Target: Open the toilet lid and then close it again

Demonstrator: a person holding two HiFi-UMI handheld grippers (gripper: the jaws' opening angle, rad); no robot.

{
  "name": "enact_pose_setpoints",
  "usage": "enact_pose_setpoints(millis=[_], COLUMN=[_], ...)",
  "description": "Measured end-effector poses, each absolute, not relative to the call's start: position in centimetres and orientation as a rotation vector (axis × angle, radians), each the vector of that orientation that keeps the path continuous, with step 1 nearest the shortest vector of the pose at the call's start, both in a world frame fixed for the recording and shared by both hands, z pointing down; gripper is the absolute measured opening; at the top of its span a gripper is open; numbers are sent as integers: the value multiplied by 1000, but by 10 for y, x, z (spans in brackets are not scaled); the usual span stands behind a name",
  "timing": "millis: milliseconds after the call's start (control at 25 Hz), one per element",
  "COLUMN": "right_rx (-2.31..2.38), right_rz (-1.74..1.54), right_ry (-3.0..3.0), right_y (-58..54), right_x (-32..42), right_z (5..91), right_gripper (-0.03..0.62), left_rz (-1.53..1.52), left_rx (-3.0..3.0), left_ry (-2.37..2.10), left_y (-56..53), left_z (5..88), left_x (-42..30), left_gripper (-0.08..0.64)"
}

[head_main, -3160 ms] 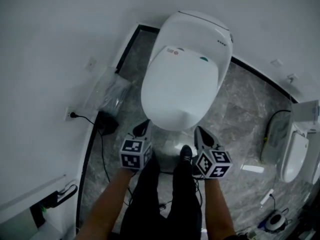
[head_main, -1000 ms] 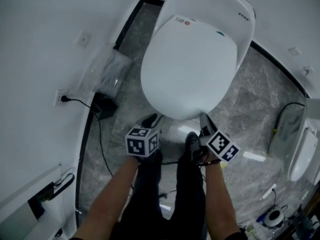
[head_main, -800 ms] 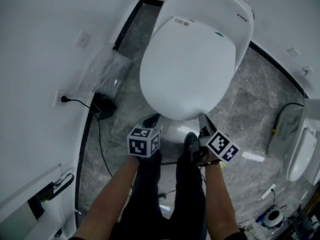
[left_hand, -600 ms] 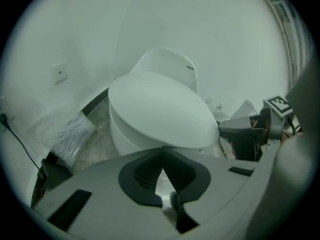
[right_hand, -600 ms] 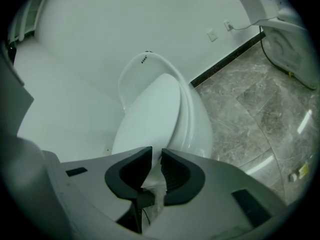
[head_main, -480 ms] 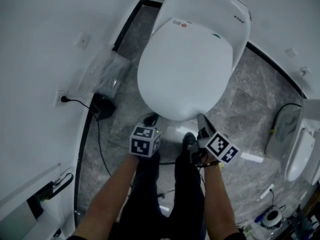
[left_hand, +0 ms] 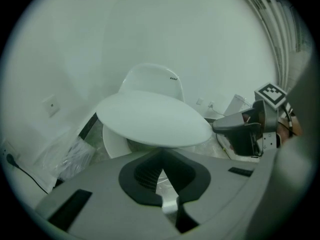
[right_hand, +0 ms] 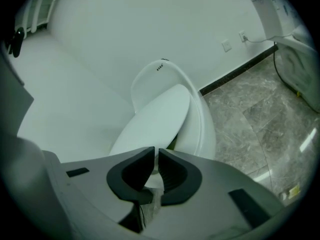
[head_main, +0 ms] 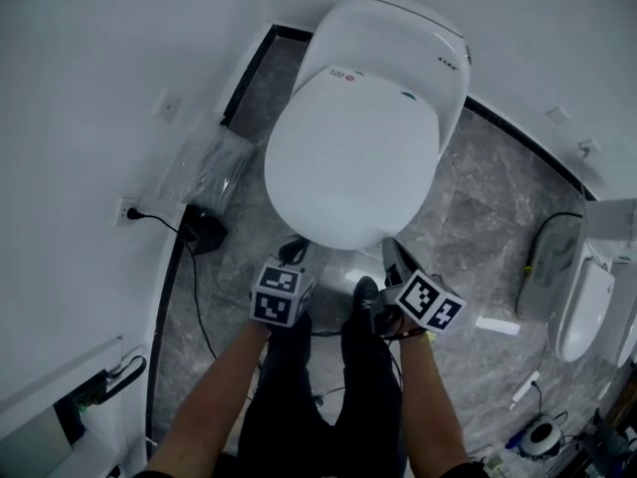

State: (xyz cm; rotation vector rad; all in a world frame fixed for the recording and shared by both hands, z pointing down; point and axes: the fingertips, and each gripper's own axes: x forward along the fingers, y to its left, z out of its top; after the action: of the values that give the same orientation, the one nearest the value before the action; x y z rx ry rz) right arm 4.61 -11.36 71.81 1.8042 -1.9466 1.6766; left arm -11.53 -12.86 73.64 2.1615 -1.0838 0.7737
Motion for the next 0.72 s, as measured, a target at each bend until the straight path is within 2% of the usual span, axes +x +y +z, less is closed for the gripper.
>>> enact_pose_setpoints(millis=[320, 720], right_rx=[1687, 1512], right_rz=[1490, 1315], right_ry=[-2061, -2112], right_y=[-113, -128], right_x=[33, 11], right_z=[679, 654], right_gripper=[11, 11], left_rz=[727, 649], left_rx=[2201, 2280], left_ry=[-1081, -1078], left_y=[-140, -171], left_z=[695, 640], left_x=[-107, -89], left_gripper=[6, 6])
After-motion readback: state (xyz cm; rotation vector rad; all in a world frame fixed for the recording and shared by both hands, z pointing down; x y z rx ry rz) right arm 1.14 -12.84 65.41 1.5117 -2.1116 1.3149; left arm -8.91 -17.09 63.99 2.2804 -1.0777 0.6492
